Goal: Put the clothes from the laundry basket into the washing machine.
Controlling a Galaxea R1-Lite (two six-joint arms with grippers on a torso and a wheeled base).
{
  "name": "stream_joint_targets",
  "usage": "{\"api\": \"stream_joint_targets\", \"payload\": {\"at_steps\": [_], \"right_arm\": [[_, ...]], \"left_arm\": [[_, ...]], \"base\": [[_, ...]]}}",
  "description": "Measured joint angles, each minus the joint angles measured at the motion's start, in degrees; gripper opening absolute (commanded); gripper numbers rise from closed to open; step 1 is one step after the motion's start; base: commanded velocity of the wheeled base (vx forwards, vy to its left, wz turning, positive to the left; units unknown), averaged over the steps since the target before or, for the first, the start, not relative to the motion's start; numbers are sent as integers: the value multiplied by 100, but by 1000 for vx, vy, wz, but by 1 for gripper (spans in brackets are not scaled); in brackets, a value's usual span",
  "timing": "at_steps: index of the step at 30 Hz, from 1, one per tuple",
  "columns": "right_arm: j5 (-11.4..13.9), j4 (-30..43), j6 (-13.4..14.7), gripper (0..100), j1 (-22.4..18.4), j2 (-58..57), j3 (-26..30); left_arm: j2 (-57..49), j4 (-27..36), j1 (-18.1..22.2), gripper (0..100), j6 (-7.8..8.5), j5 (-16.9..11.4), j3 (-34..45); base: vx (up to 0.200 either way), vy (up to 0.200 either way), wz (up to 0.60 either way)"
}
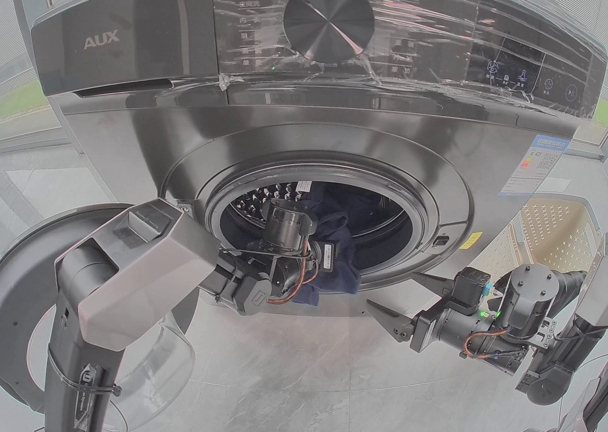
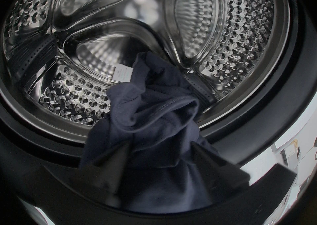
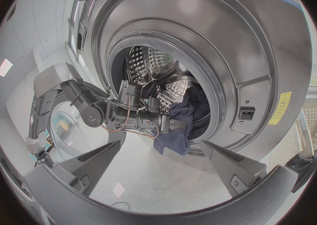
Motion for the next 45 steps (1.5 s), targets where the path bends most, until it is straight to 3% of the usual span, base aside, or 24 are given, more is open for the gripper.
{"api": "stream_joint_targets", "payload": {"at_steps": [6, 10, 14, 23, 33, 34, 39, 45], "right_arm": [[0, 0, 0, 100, 0, 0, -11], [0, 0, 0, 100, 0, 0, -17], [0, 0, 0, 100, 4, 0, -24], [2, 0, 0, 100, 12, 6, -30], [0, 0, 10, 100, 59, 20, -27], [0, 0, 10, 100, 59, 22, -22], [2, 0, 35, 100, 61, 44, -16], [0, 0, 44, 100, 69, 59, -17]], "left_arm": [[110, 99, 21, 0, -99, -33, -410], [276, -123, 79, 0, -369, 0, -1072], [484, -503, 165, 0, -533, 104, -1681], [1154, -1157, 322, 0, -572, 453, -3104], [1521, -1447, 446, 0, -534, 550, -3399], [1529, -1438, 446, 100, -530, 550, -3399], [1432, -1286, 411, 100, -533, 532, -3313], [1118, -769, 306, 100, -435, 315, -2453]], "base": [[0, 0, 0], [0, 0, 0], [0, 0, 0], [0, 0, 0], [0, 0, 0], [0, 0, 0], [0, 0, 0], [0, 0, 0]]}}
